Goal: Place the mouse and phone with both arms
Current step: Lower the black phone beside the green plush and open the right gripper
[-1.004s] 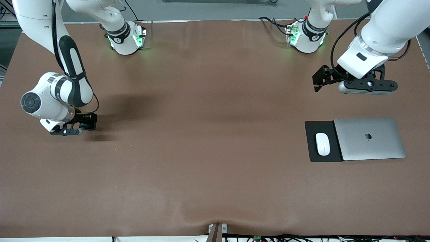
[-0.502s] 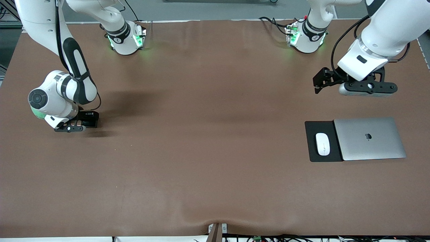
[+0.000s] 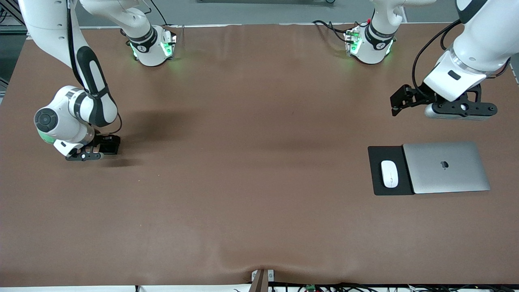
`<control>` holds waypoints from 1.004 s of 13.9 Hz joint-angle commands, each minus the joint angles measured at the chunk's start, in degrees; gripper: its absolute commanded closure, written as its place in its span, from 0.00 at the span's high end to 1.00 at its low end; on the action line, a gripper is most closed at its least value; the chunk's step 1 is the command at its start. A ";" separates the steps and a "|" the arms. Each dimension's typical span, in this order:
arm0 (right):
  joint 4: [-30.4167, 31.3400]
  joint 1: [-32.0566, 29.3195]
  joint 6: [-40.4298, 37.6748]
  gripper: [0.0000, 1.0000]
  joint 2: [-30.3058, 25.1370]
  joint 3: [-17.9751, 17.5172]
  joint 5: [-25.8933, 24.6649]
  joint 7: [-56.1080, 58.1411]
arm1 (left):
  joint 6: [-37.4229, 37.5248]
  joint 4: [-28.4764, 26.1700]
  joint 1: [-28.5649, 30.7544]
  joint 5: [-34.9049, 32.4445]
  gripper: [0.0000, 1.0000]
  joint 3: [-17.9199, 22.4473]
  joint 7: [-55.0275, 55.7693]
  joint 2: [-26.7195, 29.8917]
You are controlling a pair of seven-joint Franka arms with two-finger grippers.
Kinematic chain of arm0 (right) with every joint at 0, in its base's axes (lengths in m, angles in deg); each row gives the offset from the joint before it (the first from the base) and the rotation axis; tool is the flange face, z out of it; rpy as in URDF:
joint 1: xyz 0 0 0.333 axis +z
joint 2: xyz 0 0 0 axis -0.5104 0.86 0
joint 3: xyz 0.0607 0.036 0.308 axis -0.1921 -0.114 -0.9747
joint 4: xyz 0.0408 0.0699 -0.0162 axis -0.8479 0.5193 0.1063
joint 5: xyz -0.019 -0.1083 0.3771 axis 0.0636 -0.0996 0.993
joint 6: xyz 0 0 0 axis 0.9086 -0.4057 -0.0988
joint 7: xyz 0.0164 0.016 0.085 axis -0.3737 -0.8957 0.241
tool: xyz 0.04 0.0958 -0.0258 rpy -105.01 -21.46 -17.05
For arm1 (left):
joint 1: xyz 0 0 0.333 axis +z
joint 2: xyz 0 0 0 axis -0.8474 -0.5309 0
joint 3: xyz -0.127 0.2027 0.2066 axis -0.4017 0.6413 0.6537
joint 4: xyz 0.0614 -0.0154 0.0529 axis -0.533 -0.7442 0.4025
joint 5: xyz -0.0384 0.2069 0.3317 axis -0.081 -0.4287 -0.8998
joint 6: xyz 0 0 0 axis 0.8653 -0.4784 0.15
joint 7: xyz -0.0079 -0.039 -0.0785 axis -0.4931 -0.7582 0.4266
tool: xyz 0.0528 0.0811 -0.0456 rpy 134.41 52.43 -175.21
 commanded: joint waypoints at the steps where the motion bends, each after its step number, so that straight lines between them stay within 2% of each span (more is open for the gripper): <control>1: -5.76 -0.20 -8.91 1.00 -6.10 -0.23 0.85 1.20 | -0.29 -0.37 0.75 1.08 1.00 -0.06 -1.64 0.67; 3: -15.16 0.06 -19.35 1.00 -5.94 -0.23 -0.37 1.19 | -0.29 -0.28 0.66 1.08 1.00 -0.06 -1.82 0.67; 4: -18.94 0.41 -22.54 1.00 -5.94 -0.40 -2.64 1.19 | -0.29 -0.28 0.66 1.08 1.00 0.03 -1.82 0.67; 5: -21.33 1.29 -23.79 1.00 -5.94 -0.41 -4.32 0.67 | -0.29 -0.19 0.84 1.08 1.00 0.03 -1.99 0.67; 8: -25.56 4.10 -26.60 1.00 -6.11 -0.32 -4.69 -3.54 | -0.20 -0.28 1.80 1.08 1.00 0.03 -3.14 0.67; 10: -30.91 4.11 -33.08 1.00 -5.85 -0.49 -4.69 -4.78 | -0.20 -0.10 1.89 1.17 1.00 0.03 -3.05 0.67; 14: -37.17 4.11 -39.87 1.00 -5.67 -0.49 -4.60 -4.96 | -0.02 0.78 1.98 1.08 1.00 0.03 -3.05 0.67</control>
